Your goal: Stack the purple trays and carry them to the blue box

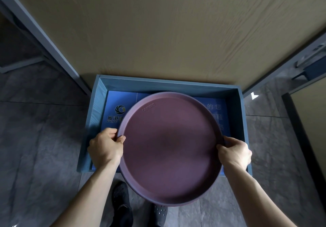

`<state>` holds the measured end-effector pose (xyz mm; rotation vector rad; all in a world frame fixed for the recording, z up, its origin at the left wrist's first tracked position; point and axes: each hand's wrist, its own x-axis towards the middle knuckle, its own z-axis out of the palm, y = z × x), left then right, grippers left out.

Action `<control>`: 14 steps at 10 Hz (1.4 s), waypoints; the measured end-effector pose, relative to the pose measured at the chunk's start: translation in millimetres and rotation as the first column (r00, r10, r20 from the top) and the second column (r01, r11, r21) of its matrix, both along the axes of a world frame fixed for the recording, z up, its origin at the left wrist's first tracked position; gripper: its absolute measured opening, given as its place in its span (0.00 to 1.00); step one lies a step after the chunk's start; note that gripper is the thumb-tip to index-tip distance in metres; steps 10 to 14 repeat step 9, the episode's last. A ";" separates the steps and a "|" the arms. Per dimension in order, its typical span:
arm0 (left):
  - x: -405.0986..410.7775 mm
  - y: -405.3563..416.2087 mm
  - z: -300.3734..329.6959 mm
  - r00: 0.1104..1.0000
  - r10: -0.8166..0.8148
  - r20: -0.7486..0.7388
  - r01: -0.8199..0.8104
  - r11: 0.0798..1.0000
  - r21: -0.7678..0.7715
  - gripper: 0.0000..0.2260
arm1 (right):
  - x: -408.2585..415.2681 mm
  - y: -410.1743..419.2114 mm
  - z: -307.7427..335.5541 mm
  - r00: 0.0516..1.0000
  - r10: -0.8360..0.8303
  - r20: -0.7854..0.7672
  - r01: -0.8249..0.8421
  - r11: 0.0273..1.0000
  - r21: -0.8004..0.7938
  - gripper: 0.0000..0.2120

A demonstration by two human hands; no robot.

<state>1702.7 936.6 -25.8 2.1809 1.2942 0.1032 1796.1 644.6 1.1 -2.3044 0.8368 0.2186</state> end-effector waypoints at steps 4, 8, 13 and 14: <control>1.1 0.0 1.8 0.995 -0.073 -0.062 0.076 0.996 0.052 0.06 | 5.7 -4.3 -2.5 0.998 0.058 -0.031 -0.058 0.998 0.004 0.16; 3.1 2.8 -1.1 0.996 -0.056 -0.064 0.054 0.998 -0.028 0.12 | 5.6 -7.5 -21.1 1.000 -0.001 0.009 0.000 0.999 0.041 0.18; 3.7 -3.2 6.7 0.983 -0.113 -0.142 0.116 0.993 0.011 0.17 | 3.0 -5.6 -14.8 0.995 0.096 -0.025 -0.096 0.995 -0.012 0.18; 3.7 -3.2 6.7 0.983 -0.113 -0.142 0.116 0.993 0.011 0.17 | 3.0 -5.6 -14.8 0.995 0.096 -0.025 -0.096 0.995 -0.012 0.18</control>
